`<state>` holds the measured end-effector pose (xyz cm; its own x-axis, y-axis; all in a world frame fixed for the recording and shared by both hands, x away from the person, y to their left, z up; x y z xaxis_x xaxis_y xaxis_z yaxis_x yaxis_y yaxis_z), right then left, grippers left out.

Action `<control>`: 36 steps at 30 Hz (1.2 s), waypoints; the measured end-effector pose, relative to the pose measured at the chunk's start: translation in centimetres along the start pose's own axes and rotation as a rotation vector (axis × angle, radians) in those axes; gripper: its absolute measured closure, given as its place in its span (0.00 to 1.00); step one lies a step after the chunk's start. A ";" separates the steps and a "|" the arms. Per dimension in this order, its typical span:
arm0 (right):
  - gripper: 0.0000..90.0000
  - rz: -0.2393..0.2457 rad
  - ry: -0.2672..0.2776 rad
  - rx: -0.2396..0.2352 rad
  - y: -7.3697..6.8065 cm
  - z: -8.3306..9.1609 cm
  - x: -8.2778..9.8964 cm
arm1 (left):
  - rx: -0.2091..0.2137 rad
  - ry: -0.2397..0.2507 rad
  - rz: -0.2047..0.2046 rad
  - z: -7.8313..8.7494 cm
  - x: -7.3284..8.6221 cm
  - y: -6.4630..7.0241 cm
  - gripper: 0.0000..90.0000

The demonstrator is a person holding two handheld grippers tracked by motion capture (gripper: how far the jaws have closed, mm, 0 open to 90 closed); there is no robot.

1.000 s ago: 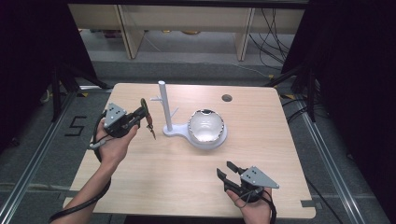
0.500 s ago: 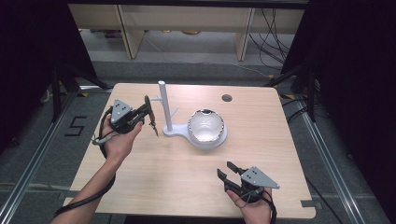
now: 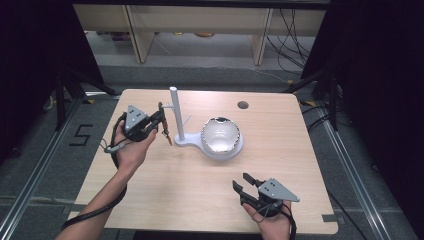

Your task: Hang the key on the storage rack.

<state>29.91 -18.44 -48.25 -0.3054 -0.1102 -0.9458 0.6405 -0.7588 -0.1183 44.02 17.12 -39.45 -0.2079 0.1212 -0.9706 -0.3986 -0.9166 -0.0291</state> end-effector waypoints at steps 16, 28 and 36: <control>0.58 0.004 -0.002 -0.003 0.1 0.0 0.0 | 0.008 -0.031 -0.038 -1.4 0.2 0.6 0.92; 0.58 0.000 0.008 -0.007 0.2 0.0 0.2 | 0.064 -0.016 -0.018 -0.4 1.3 0.2 0.83; 0.58 -0.002 -0.008 0.021 0.7 0.3 0.3 | 0.095 -0.005 0.020 2.1 3.3 -0.9 0.70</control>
<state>30.03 -19.17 -48.48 -0.3121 -0.1136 -0.9432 0.6251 -0.7722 -0.1138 41.83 19.13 -42.16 -0.2208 0.1048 -0.9697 -0.4771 -0.8787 0.0136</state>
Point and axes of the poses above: each handheld gripper's, and its own axes: z roughly backward along the jaws, x roughly out of its underside, y roughly to its right, the point moved 1 cm from there along -z, roughly forward along the jaws, and after that the axes turned 3 degrees about -x, right-handed, at the moved point
